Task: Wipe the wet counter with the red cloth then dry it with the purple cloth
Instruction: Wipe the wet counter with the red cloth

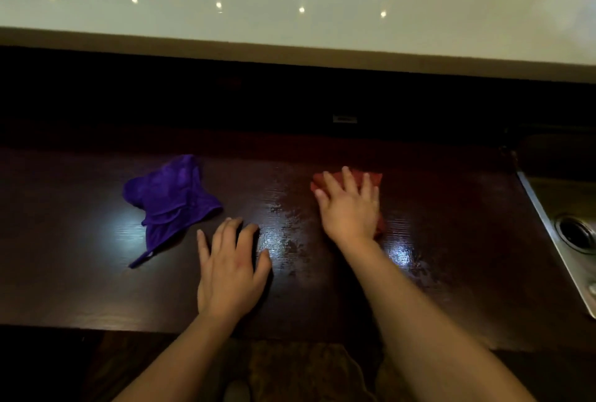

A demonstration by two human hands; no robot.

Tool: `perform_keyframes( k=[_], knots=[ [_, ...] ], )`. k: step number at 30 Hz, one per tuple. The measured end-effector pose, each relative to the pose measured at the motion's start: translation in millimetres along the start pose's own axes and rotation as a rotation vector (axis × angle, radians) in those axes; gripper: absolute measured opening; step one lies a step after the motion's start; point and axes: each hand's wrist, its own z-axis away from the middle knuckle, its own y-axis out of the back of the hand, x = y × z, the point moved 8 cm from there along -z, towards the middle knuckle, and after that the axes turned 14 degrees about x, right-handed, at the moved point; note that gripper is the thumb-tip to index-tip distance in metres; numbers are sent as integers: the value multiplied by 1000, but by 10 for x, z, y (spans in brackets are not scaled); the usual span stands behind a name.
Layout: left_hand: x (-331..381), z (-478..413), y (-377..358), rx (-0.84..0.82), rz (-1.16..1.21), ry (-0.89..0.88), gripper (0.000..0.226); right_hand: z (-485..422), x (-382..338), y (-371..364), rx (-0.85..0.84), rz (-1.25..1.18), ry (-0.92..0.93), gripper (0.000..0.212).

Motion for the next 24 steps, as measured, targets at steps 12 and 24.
perform_keyframes(
  k=[12, 24],
  knots=[
    [-784, 176, 343, -83, -44, -92, 50, 383, -446, -87, -46, -66, 439, 47],
    [-958, 197, 438, -12, -61, 35, 49, 1184, -1134, -189, -84, -153, 831, 44]
  ],
)
